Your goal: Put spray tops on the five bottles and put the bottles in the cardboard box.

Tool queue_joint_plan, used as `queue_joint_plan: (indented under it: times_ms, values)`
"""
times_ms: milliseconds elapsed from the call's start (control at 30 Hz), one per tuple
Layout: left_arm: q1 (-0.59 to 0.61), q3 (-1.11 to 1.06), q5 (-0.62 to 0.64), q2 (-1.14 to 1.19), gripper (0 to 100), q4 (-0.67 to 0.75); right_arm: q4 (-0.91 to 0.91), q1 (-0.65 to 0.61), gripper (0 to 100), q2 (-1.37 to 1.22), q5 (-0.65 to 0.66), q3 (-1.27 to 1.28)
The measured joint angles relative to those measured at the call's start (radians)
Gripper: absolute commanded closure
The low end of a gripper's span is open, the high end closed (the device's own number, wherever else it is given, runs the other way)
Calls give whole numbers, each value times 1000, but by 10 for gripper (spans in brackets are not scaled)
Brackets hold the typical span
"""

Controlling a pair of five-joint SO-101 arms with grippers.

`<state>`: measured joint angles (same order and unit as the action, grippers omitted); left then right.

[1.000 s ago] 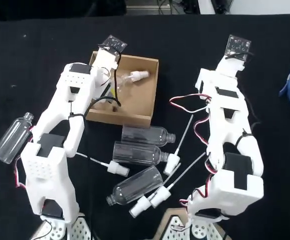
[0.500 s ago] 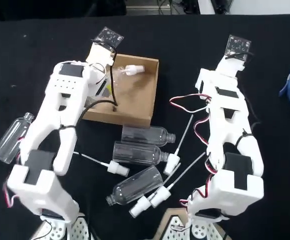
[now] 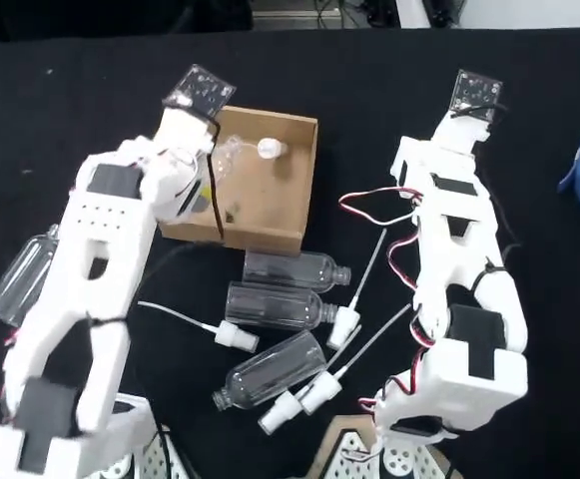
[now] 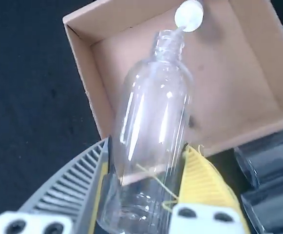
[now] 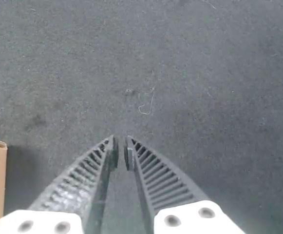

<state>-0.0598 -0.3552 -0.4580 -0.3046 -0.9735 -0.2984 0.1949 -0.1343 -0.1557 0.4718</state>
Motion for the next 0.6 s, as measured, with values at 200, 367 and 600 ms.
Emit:
queue_joint_plan:
  times_ms: [200,367,600]
  values:
    - [0,-117,0,-193,971,0,0,0,984,0,0,0]
    - [0,-186,0,-319,971,0,0,0,984,0,0,0]
    - [0,-282,31,-414,971,48,0,0,984,0,0,0]
